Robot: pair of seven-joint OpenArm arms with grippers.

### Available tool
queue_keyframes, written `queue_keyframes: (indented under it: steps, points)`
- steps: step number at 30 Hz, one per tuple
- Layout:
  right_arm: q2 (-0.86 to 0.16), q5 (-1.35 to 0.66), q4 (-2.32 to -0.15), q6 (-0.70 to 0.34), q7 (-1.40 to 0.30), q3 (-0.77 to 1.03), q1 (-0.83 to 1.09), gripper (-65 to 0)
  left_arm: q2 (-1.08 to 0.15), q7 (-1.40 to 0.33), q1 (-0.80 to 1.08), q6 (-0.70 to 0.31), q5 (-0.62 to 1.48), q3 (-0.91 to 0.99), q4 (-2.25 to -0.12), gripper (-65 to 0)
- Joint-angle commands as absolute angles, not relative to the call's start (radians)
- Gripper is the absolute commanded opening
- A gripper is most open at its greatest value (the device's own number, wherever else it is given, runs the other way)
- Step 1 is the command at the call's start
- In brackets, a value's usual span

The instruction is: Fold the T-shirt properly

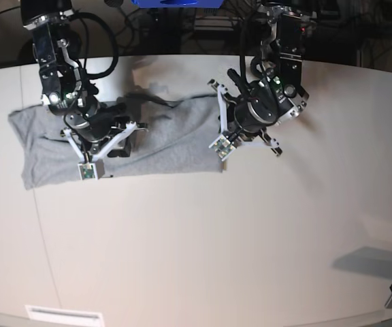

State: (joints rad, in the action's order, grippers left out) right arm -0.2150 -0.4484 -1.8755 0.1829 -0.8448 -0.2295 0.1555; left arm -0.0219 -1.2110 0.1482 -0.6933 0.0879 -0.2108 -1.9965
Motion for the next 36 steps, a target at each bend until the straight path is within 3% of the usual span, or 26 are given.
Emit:
queue_keyframes:
  steps: [1,5,15,28,36]
  points:
    - [-0.220,-0.452,-1.893,0.179,-0.823,-0.226,0.143,-50.6,-0.018,-1.199,0.139,-0.698,0.101,-0.193,-2.014,-65.0]
    - [-0.222,-0.452,-1.896,0.180,-0.820,-0.202,0.143,-50.6,0.007,-1.199,0.116,-0.698,0.104,-0.145,-2.014,-65.0]
    - [-0.228,-0.452,-1.951,0.216,-0.765,0.116,0.163,-50.1,0.081,-1.198,0.091,-0.698,0.101,-0.148,-1.968,-65.0]
    - [-0.220,-0.460,-1.951,0.206,-0.932,0.463,0.168,-49.8,-0.008,-1.165,0.077,-0.698,0.068,-0.176,-1.856,-65.0]
    - [-0.191,-0.460,-1.951,0.001,-1.061,0.607,0.156,-49.8,-0.044,-1.107,0.079,-0.698,-0.027,-0.168,-1.807,-65.0]
